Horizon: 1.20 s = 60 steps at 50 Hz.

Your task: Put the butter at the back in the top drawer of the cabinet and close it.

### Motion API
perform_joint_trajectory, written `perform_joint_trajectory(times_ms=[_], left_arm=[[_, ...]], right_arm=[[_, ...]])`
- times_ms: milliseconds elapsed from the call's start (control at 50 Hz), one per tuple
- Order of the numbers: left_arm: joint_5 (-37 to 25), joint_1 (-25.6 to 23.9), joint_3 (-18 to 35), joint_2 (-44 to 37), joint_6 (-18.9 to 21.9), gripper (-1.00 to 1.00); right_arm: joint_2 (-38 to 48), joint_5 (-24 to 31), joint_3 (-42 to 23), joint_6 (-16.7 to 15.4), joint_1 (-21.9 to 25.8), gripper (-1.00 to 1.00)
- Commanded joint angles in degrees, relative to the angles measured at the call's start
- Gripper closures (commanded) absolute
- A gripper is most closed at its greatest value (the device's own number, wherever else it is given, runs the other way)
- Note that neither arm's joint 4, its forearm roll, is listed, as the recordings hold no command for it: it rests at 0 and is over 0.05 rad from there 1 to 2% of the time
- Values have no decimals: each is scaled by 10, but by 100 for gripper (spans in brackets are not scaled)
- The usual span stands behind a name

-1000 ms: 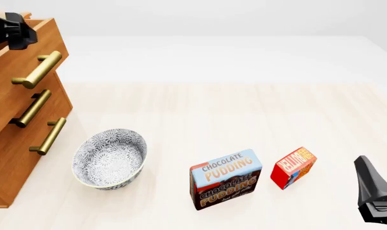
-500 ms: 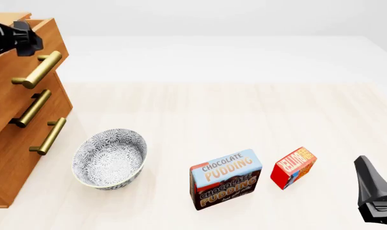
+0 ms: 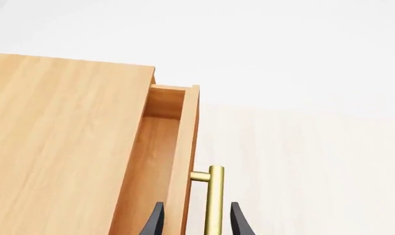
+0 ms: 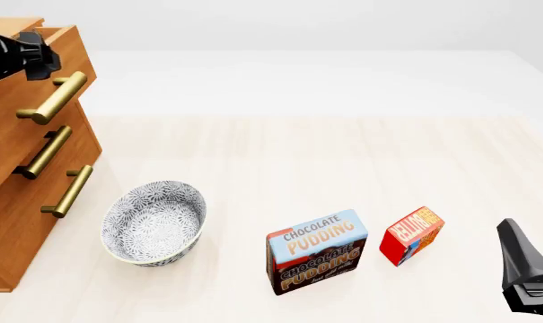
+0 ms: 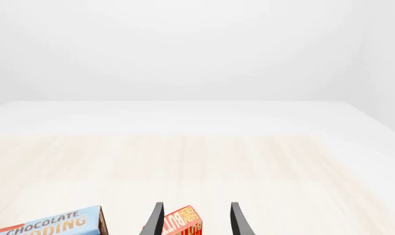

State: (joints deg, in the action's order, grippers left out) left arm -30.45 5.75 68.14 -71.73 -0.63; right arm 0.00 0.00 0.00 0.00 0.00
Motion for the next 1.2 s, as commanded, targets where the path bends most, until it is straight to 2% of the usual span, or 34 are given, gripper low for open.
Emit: perform_joint_trajectory(times_ms=[20, 640, 1200], left_arm=[[12, 0, -13, -14, -6, -100], [39, 1, -39, -31, -17, -100], [37, -6, -38, -47, -22, -100]], right_arm=[[0, 0, 0, 0, 0, -100], [0, 0, 0, 0, 0, -100], [0, 0, 0, 0, 0, -100]])
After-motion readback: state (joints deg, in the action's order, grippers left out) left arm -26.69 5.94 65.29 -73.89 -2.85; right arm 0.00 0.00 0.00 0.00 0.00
